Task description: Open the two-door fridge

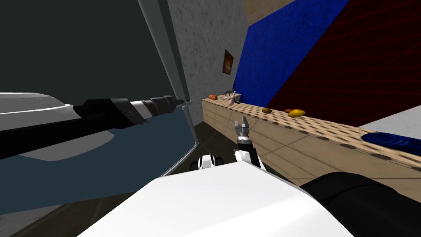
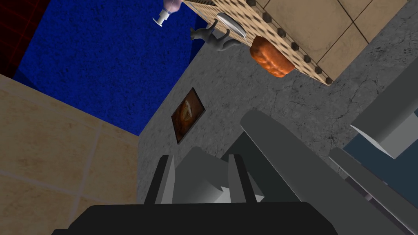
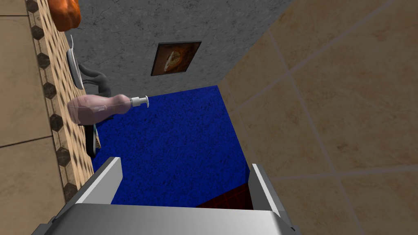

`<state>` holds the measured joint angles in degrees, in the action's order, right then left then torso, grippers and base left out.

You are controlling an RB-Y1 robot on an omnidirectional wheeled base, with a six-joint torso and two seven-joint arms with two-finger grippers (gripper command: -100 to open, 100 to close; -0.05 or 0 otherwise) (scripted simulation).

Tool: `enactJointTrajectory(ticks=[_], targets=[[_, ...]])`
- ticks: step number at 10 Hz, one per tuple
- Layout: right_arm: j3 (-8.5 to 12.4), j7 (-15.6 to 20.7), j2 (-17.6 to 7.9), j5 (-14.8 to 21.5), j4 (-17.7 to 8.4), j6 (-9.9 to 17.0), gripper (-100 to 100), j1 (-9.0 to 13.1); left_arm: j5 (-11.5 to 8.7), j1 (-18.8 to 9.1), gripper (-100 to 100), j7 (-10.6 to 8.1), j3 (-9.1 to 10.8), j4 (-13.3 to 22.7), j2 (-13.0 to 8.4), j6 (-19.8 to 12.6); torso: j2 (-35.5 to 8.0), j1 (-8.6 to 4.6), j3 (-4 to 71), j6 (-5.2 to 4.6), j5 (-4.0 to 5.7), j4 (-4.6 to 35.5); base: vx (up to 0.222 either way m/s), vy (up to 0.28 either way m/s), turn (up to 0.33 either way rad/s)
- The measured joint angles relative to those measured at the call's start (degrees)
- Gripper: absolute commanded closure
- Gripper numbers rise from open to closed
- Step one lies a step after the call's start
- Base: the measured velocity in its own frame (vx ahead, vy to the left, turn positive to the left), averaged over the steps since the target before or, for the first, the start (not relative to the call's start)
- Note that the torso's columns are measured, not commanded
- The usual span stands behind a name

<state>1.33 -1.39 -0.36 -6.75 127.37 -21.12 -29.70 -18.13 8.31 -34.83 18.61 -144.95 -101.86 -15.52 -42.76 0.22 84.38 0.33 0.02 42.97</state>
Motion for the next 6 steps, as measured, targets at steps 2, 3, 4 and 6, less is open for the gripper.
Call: enactJointTrajectory(ticks=[2, 3, 4, 6], targets=[[0.0, 0.0, 0.0, 0.0, 0.0, 0.0, 0, 0.02, 0.64, -1.48, 100, -0.61, -1.02, -1.18, 0.27, 0.81, -0.29, -0.19, -0.27, -0.2, 0.01, -0.2, -0.166, 0.028, -0.068], [0.0, 0.0, 0.0, 0.0, 0.0, 0.0, 0, 0.01, 0.02, -0.72, 100, -0.06, -0.2, -1.54, 0.21, 1.18, -0.11, -0.11, -0.1, -0.11, 0.02, -0.09, -0.233, 0.061, -0.114], [0.0, 0.0, -0.01, 0.0, 0.0, 0.0, 0, 0.03, -0.88, 0.51, 100, 0.63, 1.55, -1.86, 0.33, 2.28, -0.42, -0.08, -0.27, -0.27, 0.03, -0.08, -0.265, 0.057, -0.089], [0.0, 0.0, 0.0, 0.0, 0.0, 0.0, 0, 0.01, -0.39, -1.13, 100, -0.16, -0.18, -2.73, -0.12, 2.83, -0.05, -0.17, -0.08, -0.09, 0.02, -0.09, -0.115, 0.029, -0.085]])
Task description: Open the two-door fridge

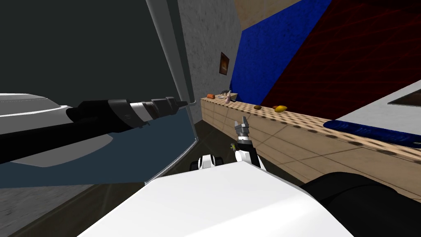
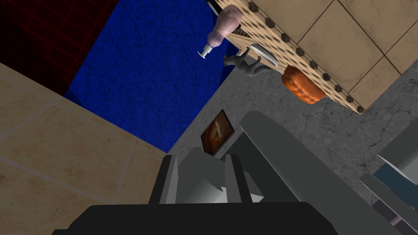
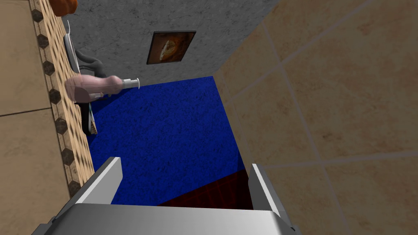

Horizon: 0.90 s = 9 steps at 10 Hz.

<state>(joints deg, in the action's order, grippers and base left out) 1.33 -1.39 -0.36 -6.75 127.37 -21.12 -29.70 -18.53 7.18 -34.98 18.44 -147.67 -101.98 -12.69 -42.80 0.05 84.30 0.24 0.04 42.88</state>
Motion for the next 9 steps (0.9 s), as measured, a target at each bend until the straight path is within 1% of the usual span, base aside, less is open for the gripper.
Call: enactJointTrajectory(ticks=[1, 2, 3, 4, 5, 6, 7, 8, 9], targets=[[0.0, 0.0, -0.01, 0.0, 0.0, 0.0, 0, 0.01, 0.26, -0.82, 100, -0.27, -1.06, 0.07, -0.17, 0.42, 0.03, 0.06, 0.05, -0.18, 0.0, -0.15, -0.27, 0.094, -0.23], [0.0, 0.0, -0.01, 0.0, 0.0, 0.0, 0, 0.03, -0.02, -0.51, 100, -0.05, -0.54, 0.03, -0.09, 1.29, -0.24, 0.03, -0.15, -0.25, -0.01, -0.18, -0.24, 0.081, -0.099], [0.0, 0.0, 0.0, 0.0, 0.0, 0.0, 0, 0.02, -0.22, -0.34, 100, 0.18, -0.37, -0.03, -0.2, 2.16, -0.14, 0.14, -0.12, -0.02, -0.09, -0.11, -0.219, 0.042, -0.083], [0.0, 0.0, 0.0, 0.0, 0.0, 0.0, 0, 0.02, 0.16, -1.5, 100, -0.03, -1.57, -0.05, -0.25, 2.87, -0.11, 0.15, -0.06, -0.05, -0.09, -0.08, -0.263, 0.084, -0.169], [0.01, 0.0, -0.01, 0.0, 0.0, 0.0, 0, 0.02, -0.39, -0.48, 100, 0.3, -0.36, -0.09, -0.26, 3.84, -0.22, 0.23, -0.1, -0.11, -0.08, -0.04, -0.221, 0.076, -0.099], [0.01, 0.0, -0.01, 0.0, 0.0, 0.0, 0, 0.01, 0.31, -2.91, 100, -0.13, -2.75, -0.11, -0.41, 4.37, -0.16, 0.25, -0.06, 0.0, -0.11, 0.04, -0.103, 0.033, -0.017], [0.01, 0.0, 0.0, 0.0, 0.0, 0.0, 0, -0.01, 0.24, -2.38, 100, -0.14, -2.54, -0.28, -0.35, 4.67, 0.06, 0.35, 0.1, 0.1, -0.15, 0.03, -0.017, 0.008, 0.026], [0.01, 0.0, 0.0, 0.0, 0.0, 0.0, 0, -0.02, 0.03, -1.48, 100, 0.19, -1.77, -0.54, -0.2, 4.72, 0.15, 0.42, 0.19, 0.1, -0.18, 0.01, -0.085, 0.037, -0.093], [0.01, 0.0, -0.01, 0.0, 0.0, 0.0, 0, -0.01, -0.64, 1.18, 100, 1.03, 1.02, -0.39, 0.05, 5.5, -0.16, 0.51, -0.01, -0.01, -0.2, -0.01, -0.125, 0.035, -0.087]])
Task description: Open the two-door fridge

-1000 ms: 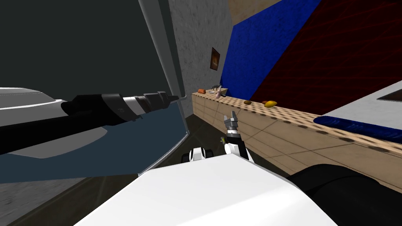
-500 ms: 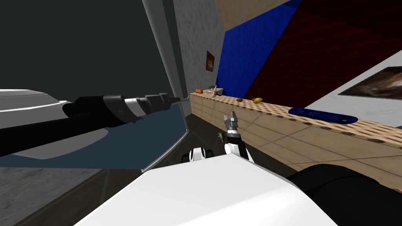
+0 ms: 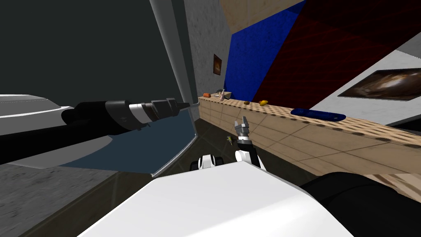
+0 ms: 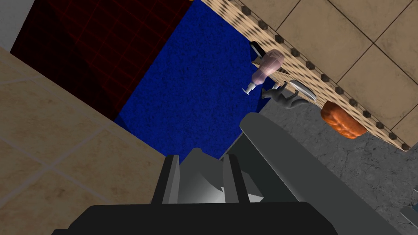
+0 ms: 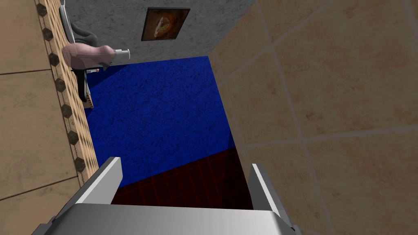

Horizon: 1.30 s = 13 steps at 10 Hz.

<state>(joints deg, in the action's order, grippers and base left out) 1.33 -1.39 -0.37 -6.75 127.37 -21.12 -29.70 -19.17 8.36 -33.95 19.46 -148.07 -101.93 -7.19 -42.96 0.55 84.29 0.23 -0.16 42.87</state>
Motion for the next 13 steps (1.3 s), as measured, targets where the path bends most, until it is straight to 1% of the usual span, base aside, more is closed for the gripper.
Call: enactJointTrajectory(ticks=[1, 3, 4, 5, 6, 7, 8, 9, 10, 11, 12, 13], targets=[[0.0, 0.0, 0.0, 0.0, 0.0, 0.0, 0, 0.0, 0.32, -1.69, 100, -0.15, -1.45, 0.41, -0.24, 0.56, -0.18, -0.09, -0.16, 0.02, 0.01, 0.04, -0.074, 0.021, -0.018], [0.0, 0.0, 0.0, 0.0, 0.0, 0.0, 0, -0.01, -0.25, -0.06, 100, -0.02, 0.14, 0.4, -0.49, 1.15, -0.03, 0.01, -0.02, 0.13, -0.02, 0.13, -0.015, 0.005, 0.004], [0.0, 0.0, 0.0, 0.0, 0.0, 0.0, 0, -0.02, 0.19, -2.11, 100, -0.46, -1.87, 0.46, -0.63, 0.99, -0.01, -0.01, 0.01, 0.08, 0.0, 0.12, -0.099, 0.048, -0.126], [0.0, 0.0, 0.0, 0.0, 0.0, 0.0, 0, 0.01, 0.69, -3.73, 100, -0.69, -3.36, 0.66, -0.41, 1.26, -0.26, -0.02, -0.17, -0.05, 0.01, 0.09, -0.28, 0.07, -0.186], [0.0, 0.0, 0.0, 0.0, 0.0, 0.0, 0, 0.03, -0.14, 0.58, 100, 0.2, 1.24, 0.46, -0.07, 2.37, -0.67, -0.13, -0.49, -0.04, 0.02, 0.11, -0.252, 0.055, -0.08], [0.0, 0.0, 0.0, 0.0, -0.01, 0.01, 0, 0.02, -0.04, -0.18, 100, 0.2, 0.25, 0.42, -0.29, 2.92, -0.41, -0.15, -0.36, 0.05, 0.02, 0.11, -0.117, 0.028, 0.001], [0.0, 0.0, 0.0, 0.0, 0.0, 0.0, 0, 0.0, 0.36, -2.4, 100, -0.31, -2.51, 0.26, -0.48, 2.87, 0.11, -0.13, 0.05, 0.09, 0.02, 0.09, -0.027, 0.003, 0.015], [0.0, 0.0, 0.0, 0.0, 0.0, 0.0, 0, -0.02, 0.58, -3.96, 100, -0.56, -4.11, 0.09, -0.55, 2.73, 0.31, -0.16, 0.3, 0.05, 0.07, 0.16, 0.019, -0.006, 0.001], [0.0, 0.0, 0.0, 0.0, 0.0, 0.0, 0, -0.02, -0.21, 0.47, 100, -0.13, 0.5, -0.18, -0.62, 3.11, 0.23, -0.15, 0.29, 0.04, 0.08, 0.2, 0.033, -0.01, 0.021], [0.0, 0.0, 0.0, 0.0, 0.0, 0.0, 0, -0.02, 0.22, -1.47, 100, -0.25, -1.56, -0.2, -0.45, 2.88, 0.18, -0.17, 0.18, -0.02, 0.07, 0.05, 0.018, -0.006, 0.005], [0.0, 0.0, 0.0, 0.0, 0.0, 0.0, 0, -0.02, 0.44, -3.31, 100, -0.5, -3.22, 0.1, -0.56, 2.85, 0.08, -0.18, 0.14, -0.04, 0.08, 0.11, -0.129, 0.043, -0.131], [0.0, 0.0, 0.0, 0.0, 0.0, 0.0, 0, 0.01, 0.64, -4.78, 100, -0.52, -4.25, 0.7, -0.5, 3.53, -0.38, -0.21, -0.17, -0.15, 0.11, 0.19, -0.17, 0.048, -0.097]])
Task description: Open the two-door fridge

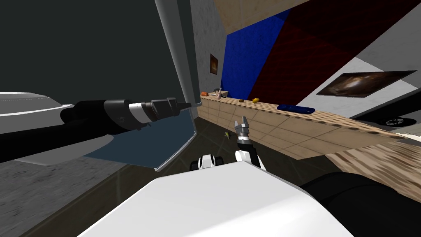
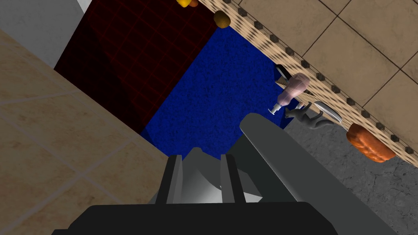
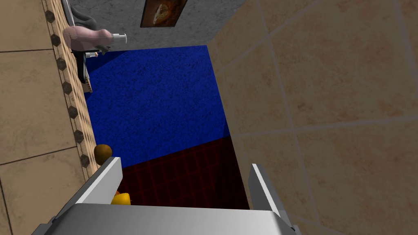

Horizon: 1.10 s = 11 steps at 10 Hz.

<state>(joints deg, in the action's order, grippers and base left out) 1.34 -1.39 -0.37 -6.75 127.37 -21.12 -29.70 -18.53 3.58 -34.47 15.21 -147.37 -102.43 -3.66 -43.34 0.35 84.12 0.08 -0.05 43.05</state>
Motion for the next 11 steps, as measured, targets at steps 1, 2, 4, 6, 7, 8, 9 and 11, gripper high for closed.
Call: enactJointTrajectory(ticks=[1, 2, 4, 6, 7, 8, 9, 11], targets=[[0.0, 0.0, 0.0, 0.0, 0.0, 0.0, 0, 0.0, -0.39, 2.29, 100, 0.25, 2.57, -0.01, -0.03, 0.65, -0.15, -0.05, -0.17, 0.13, -0.02, 0.08, -0.084, 0.017, 0.001], [0.0, 0.0, 0.01, 0.0, 0.0, 0.0, 0, -0.01, -0.43, 2.87, 100, 0.42, 2.95, -0.2, -0.02, 0.91, 0.06, -0.05, -0.01, 0.2, -0.02, 0.13, -0.018, -0.003, 0.016], [0.0, 0.0, 0.0, 0.0, 0.0, 0.0, 0, 0.0, -0.33, -0.11, 100, 0.05, 0.29, 0.12, -0.27, 1.15, -0.09, -0.13, -0.03, 0.01, 0.06, 0.16, -0.134, 0.035, -0.087], [0.0, 0.0, 0.0, 0.0, 0.0, 0.0, 0, 0.01, -0.33, 0.27, 100, 0.27, 0.94, -0.13, -0.04, 1.97, -0.27, -0.23, -0.2, 0.0, 0.1, 0.19, -0.153, 0.048, -0.087], [0.0, 0.0, 0.01, 0.0, -0.01, 0.0, 0, -0.01, -0.36, 0.55, 100, 0.26, 0.62, -0.35, -0.19, 2.11, 0.18, -0.33, 0.03, 0.09, 0.09, 0.03, -0.114, 0.045, -0.034], [0.0, 0.0, 0.0, 0.0, 0.0, 0.0, 0, 0.0, -1.36, 2.38, 100, 1.13, 1.91, 0.39, -1.14, 3.41, 0.37, -0.16, 0.16, 0.08, 0.03, -0.17, -0.142, 0.045, -0.033], [0.0, 0.0, 0.0, 0.0, 0.0, 0.0, 0, 0.0, -1.92, 4.26, 100, 1.93, 3.36, 0.94, -1.63, 4.77, 0.48, -0.08, 0.19, 0.09, -0.03, -0.27, -0.191, 0.047, -0.031], [0.0, 0.0, 0.0, 0.0, 0.0, 0.0, 0, 0.0, -3.77, 7.5, 100, 4.16, 5.94, 2.51, -3.02, 7.79, 0.58, 0.11, 0.22, 0.13, -0.12, -0.36, -0.127, 0.044, -0.01]])
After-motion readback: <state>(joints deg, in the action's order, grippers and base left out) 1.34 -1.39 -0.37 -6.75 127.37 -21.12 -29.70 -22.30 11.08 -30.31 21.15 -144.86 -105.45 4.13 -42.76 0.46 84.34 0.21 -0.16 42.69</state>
